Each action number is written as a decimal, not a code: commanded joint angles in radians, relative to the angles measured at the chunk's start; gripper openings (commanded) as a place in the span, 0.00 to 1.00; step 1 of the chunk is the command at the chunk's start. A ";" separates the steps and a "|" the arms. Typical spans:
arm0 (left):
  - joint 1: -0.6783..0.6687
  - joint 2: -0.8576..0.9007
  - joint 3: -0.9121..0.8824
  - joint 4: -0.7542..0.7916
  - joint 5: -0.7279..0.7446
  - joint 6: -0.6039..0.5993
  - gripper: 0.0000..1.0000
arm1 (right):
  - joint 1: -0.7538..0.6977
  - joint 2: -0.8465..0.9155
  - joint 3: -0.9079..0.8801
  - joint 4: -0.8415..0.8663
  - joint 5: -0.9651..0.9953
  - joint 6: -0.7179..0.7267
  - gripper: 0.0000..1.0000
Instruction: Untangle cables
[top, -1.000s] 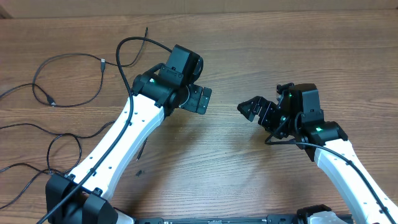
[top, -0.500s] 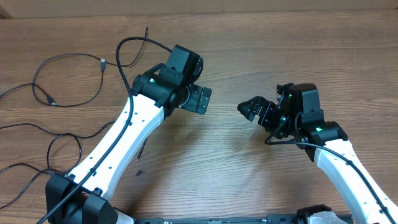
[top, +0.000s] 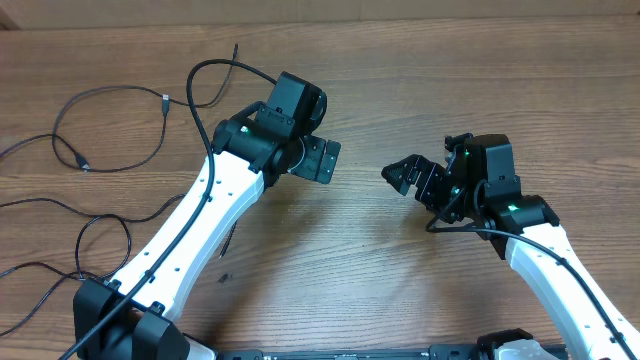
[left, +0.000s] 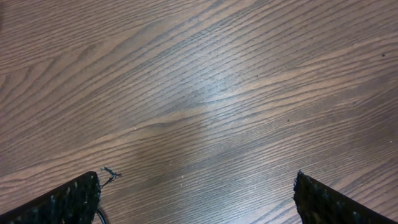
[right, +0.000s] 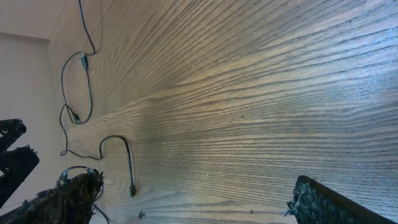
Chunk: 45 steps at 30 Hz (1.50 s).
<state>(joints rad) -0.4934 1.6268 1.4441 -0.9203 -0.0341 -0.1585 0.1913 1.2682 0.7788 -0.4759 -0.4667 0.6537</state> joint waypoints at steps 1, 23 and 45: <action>0.002 -0.028 0.000 0.001 0.009 -0.014 1.00 | -0.002 0.001 0.019 0.002 0.007 -0.008 1.00; 0.002 -0.028 0.000 0.001 0.009 -0.014 1.00 | -0.002 0.001 0.019 0.002 0.007 -0.008 1.00; 0.002 -0.205 -0.002 0.005 -0.013 -0.013 1.00 | -0.002 0.001 0.019 0.002 0.007 -0.008 1.00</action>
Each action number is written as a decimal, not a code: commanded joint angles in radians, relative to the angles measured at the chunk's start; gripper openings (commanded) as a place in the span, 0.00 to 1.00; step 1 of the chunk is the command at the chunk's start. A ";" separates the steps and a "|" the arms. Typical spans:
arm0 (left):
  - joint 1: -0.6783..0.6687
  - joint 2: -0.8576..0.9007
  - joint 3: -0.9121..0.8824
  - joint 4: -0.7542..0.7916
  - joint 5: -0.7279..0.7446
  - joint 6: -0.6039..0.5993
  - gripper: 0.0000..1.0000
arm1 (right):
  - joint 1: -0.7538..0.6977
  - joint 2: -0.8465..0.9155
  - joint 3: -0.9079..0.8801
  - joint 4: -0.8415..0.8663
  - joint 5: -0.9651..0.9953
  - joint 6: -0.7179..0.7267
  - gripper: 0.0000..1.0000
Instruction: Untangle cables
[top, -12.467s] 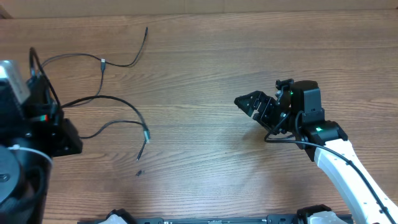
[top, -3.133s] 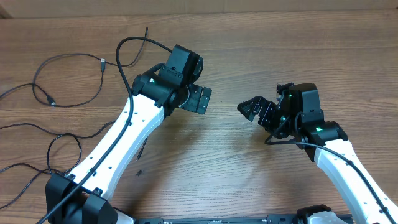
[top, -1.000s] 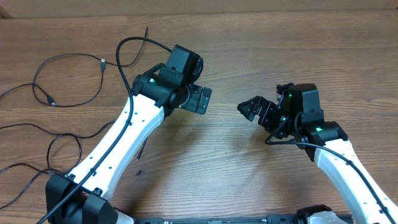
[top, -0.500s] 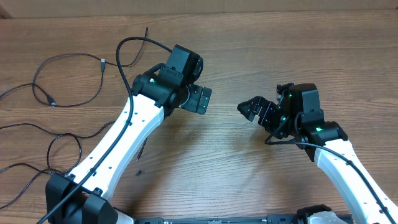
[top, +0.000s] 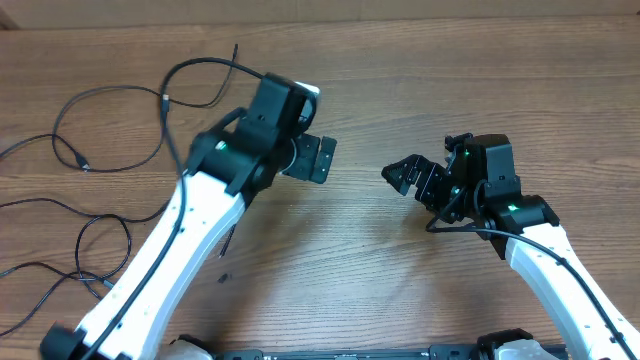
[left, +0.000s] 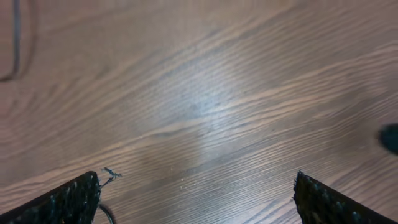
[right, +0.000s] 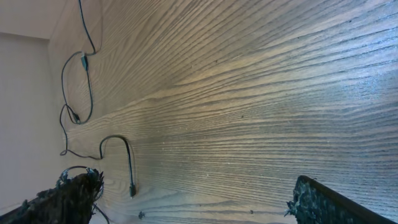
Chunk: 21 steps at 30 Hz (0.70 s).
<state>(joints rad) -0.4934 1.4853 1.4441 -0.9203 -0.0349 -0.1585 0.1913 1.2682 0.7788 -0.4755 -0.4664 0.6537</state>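
Note:
Several thin black cables (top: 95, 150) lie in loose loops on the left part of the wooden table (top: 380, 60). One has a plug end (top: 165, 98). My left gripper (top: 318, 158) hangs open over bare wood right of the cables and holds nothing. In the left wrist view its fingertips (left: 74, 196) frame bare wood, and a bit of cable (left: 15, 43) shows at the top left. My right gripper (top: 408, 175) is open and empty at mid-table. The right wrist view shows cable loops (right: 87, 87) and a plug end (right: 130, 183) far off.
The left arm's own black lead (top: 215, 70) arcs above the arm. A small dark speck (top: 224, 278) lies on the wood near the front. The table's back edge (top: 400, 20) runs along the top.
My left arm has swung a little to the left and its wrist has turned. Its camera now catches a cable at the top left. The right arm has not moved. Both grippers stay open.

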 joint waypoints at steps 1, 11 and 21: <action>0.002 -0.082 -0.002 0.010 -0.024 -0.013 1.00 | -0.002 0.001 0.019 0.001 0.006 -0.008 1.00; 0.021 -0.252 -0.053 0.228 -0.050 0.024 1.00 | -0.002 0.001 0.019 0.001 0.006 -0.008 1.00; 0.182 -0.552 -0.528 0.805 0.146 0.023 0.99 | -0.002 0.001 0.019 0.001 0.006 -0.008 1.00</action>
<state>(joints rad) -0.3546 1.0195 1.0565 -0.2066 0.0196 -0.1509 0.1913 1.2682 0.7788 -0.4759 -0.4664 0.6533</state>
